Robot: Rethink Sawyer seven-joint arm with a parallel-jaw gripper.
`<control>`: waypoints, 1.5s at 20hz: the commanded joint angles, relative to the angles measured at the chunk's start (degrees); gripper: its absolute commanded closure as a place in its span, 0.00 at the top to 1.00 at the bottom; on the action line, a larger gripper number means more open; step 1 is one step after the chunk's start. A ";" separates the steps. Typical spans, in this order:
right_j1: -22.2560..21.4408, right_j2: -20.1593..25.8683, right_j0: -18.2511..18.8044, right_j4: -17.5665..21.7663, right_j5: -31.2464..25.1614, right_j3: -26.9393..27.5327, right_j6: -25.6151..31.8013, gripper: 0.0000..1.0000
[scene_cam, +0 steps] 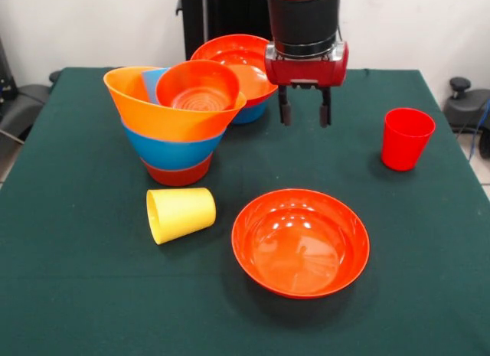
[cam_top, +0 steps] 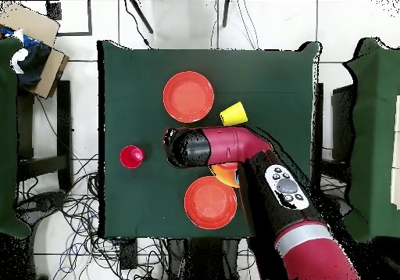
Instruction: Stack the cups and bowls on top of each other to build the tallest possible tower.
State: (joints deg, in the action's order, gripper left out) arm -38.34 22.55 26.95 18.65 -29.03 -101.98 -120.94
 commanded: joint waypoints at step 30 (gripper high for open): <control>4.40 -0.64 -1.85 -1.38 -1.28 8.35 0.94 1.00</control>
State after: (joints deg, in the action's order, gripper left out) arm -38.91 21.00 25.49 16.72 -27.35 -97.99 -120.94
